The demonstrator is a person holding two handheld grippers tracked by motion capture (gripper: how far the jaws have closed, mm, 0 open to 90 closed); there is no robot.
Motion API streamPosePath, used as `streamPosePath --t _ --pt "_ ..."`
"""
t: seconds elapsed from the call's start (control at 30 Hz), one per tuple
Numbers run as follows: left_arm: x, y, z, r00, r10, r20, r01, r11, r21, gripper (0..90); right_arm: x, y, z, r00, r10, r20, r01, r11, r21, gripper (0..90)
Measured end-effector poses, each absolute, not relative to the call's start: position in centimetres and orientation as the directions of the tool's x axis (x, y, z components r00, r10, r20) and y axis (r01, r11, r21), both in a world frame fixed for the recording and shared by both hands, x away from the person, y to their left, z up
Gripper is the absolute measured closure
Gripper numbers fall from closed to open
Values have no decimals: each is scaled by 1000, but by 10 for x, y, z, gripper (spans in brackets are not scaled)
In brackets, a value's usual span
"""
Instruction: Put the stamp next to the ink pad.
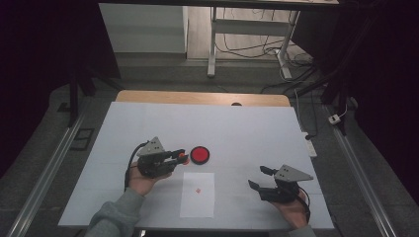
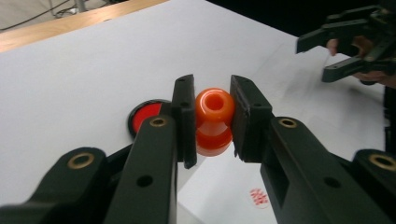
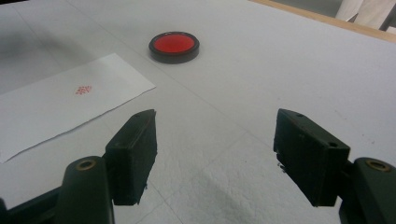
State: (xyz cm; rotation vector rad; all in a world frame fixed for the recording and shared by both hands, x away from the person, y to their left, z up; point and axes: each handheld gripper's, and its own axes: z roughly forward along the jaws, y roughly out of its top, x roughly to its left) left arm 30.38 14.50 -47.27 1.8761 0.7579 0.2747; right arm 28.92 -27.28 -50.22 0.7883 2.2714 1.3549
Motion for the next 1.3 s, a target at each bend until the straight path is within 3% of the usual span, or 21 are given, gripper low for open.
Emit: streamPosePath --t 0.53,1.3 --pt "328 156 -492 697 708 -115 449 -305 840 729 291 -273 -504 -773 634 -28 276 375 885 301" --pt "356 142 -532 670 740 -65 507 -392 768 726 293 -280 -507 -775 632 -9 292 370 882 305"
